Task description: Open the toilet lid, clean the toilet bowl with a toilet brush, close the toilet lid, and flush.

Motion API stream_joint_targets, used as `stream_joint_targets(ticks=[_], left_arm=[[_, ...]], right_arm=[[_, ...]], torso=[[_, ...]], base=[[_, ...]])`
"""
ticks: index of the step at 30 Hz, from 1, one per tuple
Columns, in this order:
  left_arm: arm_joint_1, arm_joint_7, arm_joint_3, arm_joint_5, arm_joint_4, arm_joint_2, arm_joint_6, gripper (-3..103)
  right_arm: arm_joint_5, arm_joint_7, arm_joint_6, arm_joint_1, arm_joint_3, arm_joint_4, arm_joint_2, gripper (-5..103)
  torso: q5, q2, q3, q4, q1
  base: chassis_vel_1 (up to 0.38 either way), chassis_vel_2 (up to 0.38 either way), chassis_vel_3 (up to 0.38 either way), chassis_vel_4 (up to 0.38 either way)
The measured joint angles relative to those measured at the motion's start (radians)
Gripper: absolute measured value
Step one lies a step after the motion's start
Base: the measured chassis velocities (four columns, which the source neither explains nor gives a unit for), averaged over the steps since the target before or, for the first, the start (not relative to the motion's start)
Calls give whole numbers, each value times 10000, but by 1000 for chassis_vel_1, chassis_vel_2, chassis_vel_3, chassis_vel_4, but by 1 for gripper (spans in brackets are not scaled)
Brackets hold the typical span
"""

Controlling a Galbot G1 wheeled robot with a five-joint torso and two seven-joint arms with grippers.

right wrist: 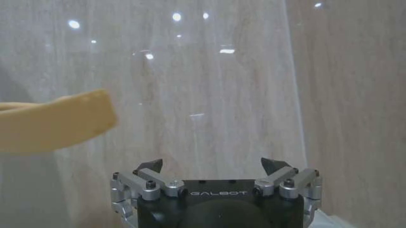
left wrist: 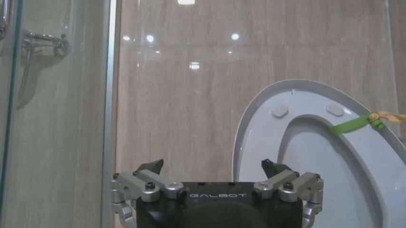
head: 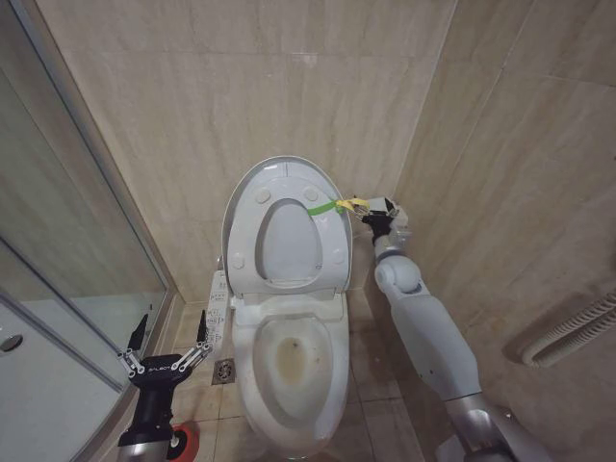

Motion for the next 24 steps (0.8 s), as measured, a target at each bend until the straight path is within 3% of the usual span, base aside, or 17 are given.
stream_joint_targets(ticks=[9,24], left_arm=[[0,0,1,0,0,0,0,100],[0,0,0,0,0,0,0,100]], right_arm=[[1,50,-42,15,-389,128,28,100],[527,50,-155,-674,-730,1123,-768,100]], torso=[[-1,0,0,1,0],[1,0,0,-1,0]], base=[[0,0,0,0],[0,0,0,0]])
